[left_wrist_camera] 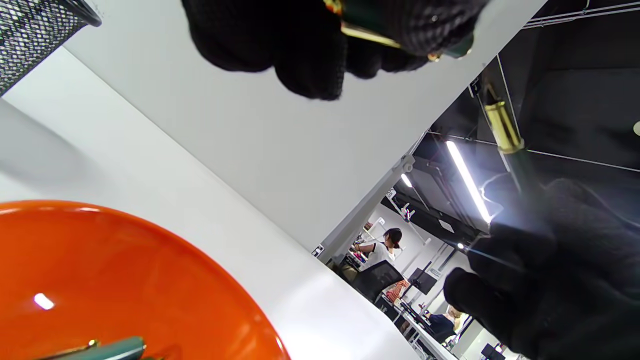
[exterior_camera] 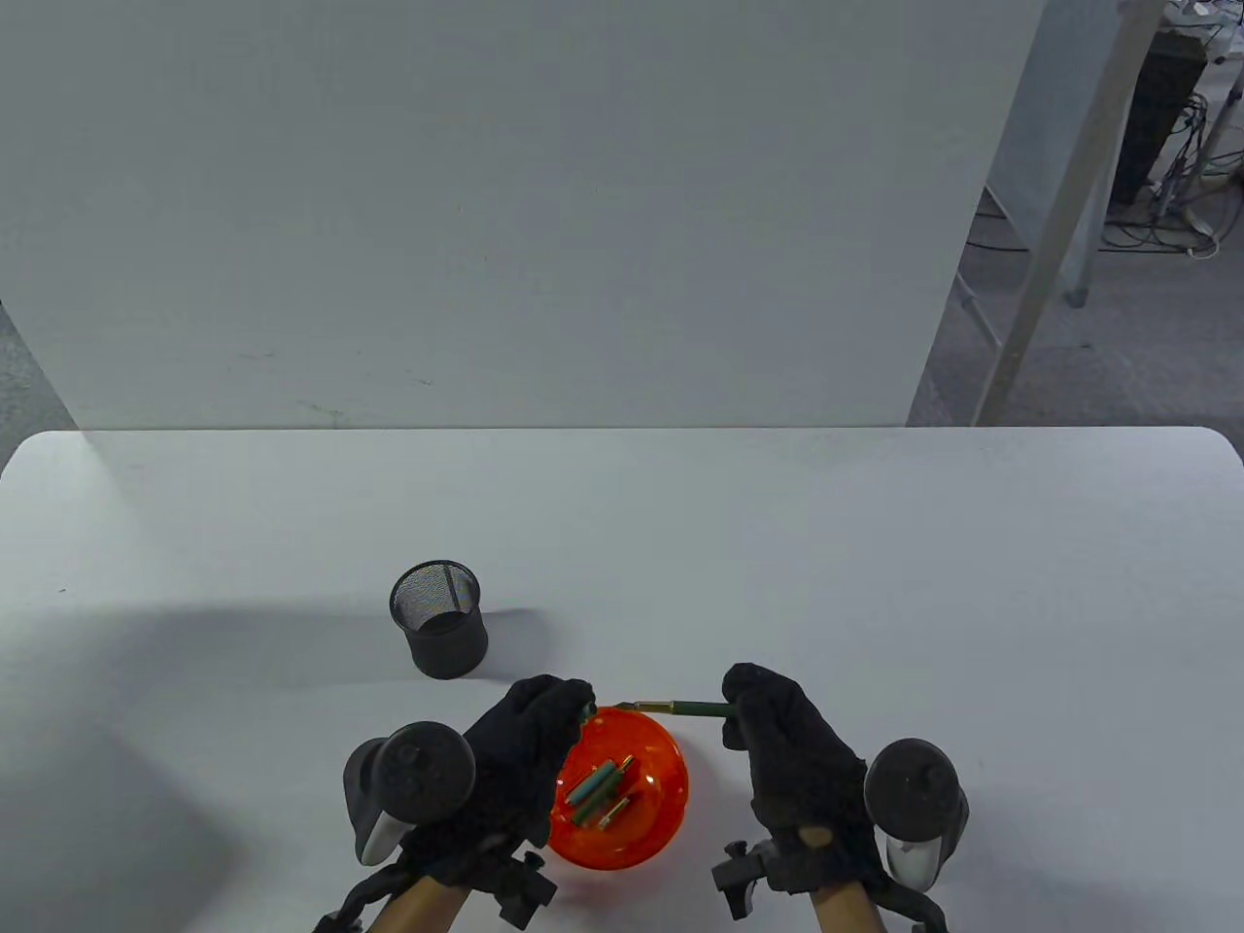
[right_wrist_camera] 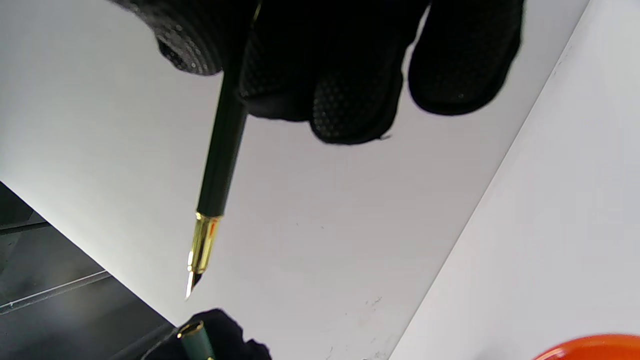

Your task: Assemble fountain pens from components

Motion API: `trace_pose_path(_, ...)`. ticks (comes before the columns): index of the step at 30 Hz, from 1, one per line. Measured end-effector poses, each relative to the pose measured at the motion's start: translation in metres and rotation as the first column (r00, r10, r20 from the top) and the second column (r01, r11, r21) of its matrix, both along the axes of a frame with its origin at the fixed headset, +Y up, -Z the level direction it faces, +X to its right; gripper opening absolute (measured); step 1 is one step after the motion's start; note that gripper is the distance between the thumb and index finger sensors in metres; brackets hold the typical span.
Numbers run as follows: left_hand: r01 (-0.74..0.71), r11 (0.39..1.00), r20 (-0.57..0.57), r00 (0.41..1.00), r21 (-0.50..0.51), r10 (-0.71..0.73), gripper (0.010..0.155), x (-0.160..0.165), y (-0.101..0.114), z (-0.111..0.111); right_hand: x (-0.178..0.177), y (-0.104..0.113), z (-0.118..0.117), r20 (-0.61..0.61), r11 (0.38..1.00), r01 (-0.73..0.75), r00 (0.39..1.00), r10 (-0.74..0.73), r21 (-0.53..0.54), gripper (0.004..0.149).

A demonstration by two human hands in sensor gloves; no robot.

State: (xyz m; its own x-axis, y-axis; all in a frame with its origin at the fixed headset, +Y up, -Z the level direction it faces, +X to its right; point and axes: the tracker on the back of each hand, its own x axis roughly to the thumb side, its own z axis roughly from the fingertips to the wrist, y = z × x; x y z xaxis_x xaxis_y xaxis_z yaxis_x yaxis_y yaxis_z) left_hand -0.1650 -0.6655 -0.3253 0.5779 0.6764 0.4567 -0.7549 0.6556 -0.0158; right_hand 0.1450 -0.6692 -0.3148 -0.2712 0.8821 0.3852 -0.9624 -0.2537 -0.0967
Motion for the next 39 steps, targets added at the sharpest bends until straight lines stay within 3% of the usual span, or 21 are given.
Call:
trace_pose_path(12, 0.057, 0.998, 0.025, 0.998, 0.021, -0.058, 0.047, 0.005, -0.001, 0.001, -0.006, 0.000, -0.001, -0.032, 0.998, -0.066, 0.997, 0.066, -0.011, 0.040)
trace_pose_path(21, 0.231, 0.965, -0.023, 0.973, 0.126, -0.230, 0.046, 0.011, 0.000, 0.006, -0.011, 0.006, 0.003, 0.019, 0.959, -0.276, 0.961, 0.275, 0.060, 0.041)
trace_pose_path(34, 0.183, 0.979, 0.041, 0.981, 0.091, -0.188, 0.046, 0.020, -0.004, 0.008, -0.023, -0.002, 0.000, -0.102, 0.976, -0.218, 0.971, 0.214, -0.021, 0.041)
trace_pose_path(39, 0.163, 0.974, -0.008, 0.986, 0.160, -0.164, 0.045, 0.026, 0.001, 0.018, -0.031, -0.008, 0.000, -0.148, 0.990, -0.123, 0.983, 0.111, -0.075, 0.039)
